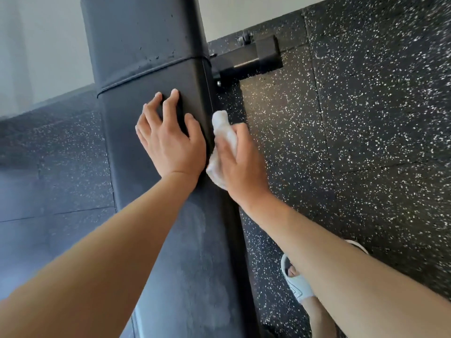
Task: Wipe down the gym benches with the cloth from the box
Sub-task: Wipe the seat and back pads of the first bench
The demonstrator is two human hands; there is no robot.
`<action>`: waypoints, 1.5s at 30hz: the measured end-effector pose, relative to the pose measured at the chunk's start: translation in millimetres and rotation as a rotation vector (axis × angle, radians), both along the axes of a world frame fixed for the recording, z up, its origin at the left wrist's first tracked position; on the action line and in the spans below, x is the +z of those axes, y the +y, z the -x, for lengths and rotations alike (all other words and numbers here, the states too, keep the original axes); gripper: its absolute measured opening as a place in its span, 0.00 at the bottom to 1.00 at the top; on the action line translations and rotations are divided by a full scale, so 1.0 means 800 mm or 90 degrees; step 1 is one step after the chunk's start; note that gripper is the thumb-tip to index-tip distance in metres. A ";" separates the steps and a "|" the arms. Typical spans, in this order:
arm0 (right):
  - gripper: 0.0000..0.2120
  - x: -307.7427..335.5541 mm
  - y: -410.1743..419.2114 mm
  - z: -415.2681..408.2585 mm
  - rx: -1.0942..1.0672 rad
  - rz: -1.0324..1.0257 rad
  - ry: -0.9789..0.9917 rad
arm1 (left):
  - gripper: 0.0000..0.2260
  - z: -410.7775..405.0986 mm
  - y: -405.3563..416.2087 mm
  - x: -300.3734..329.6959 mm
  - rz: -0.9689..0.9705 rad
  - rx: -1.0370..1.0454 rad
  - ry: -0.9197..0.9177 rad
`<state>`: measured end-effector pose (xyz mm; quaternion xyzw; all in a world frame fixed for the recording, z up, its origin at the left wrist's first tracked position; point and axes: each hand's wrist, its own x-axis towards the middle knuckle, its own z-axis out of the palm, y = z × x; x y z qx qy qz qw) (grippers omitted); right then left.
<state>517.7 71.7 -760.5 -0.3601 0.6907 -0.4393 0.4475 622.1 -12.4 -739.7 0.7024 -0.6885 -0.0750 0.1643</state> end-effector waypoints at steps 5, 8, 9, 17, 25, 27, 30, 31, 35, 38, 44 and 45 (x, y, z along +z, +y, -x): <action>0.10 0.008 0.129 -0.022 0.033 -0.060 -0.024 | 0.19 0.008 0.007 0.010 0.002 -0.012 0.025; 0.10 0.015 0.202 -0.031 0.080 -0.084 0.012 | 0.15 0.001 0.008 0.019 -0.014 -0.029 0.066; 0.11 0.017 0.226 -0.032 0.109 -0.095 0.026 | 0.15 -0.004 0.013 0.021 -0.027 -0.038 0.077; 0.16 0.035 0.254 -0.021 0.209 -0.127 0.065 | 0.21 -0.090 0.203 0.031 -0.082 -0.174 -0.034; 0.10 0.014 -0.021 0.002 0.021 -0.043 0.080 | 0.22 -0.110 0.232 0.012 -0.070 -0.135 -0.028; 0.11 0.011 -0.028 -0.002 -0.008 -0.036 0.098 | 0.22 -0.111 0.231 0.009 -0.063 -0.138 -0.031; 0.11 0.013 0.041 -0.017 -0.023 -0.012 0.065 | 0.23 -0.111 0.232 0.007 -0.056 -0.136 -0.040; 0.11 0.012 0.078 -0.024 -0.015 -0.018 0.045 | 0.23 -0.110 0.231 0.008 -0.057 -0.135 -0.043; 0.11 0.020 0.249 -0.050 0.049 -0.090 0.020 | 0.23 -0.107 0.232 0.011 -0.061 -0.133 -0.047; 0.10 0.030 0.337 -0.064 0.096 -0.112 0.045 | 0.23 -0.106 0.231 0.011 -0.061 -0.132 -0.050; 0.11 0.029 0.290 -0.056 0.071 -0.125 0.020 | 0.23 -0.102 0.233 0.012 -0.050 -0.133 -0.055; 0.11 0.027 0.257 -0.051 0.052 -0.112 0.008 | 0.23 -0.102 0.233 0.012 -0.047 -0.133 -0.056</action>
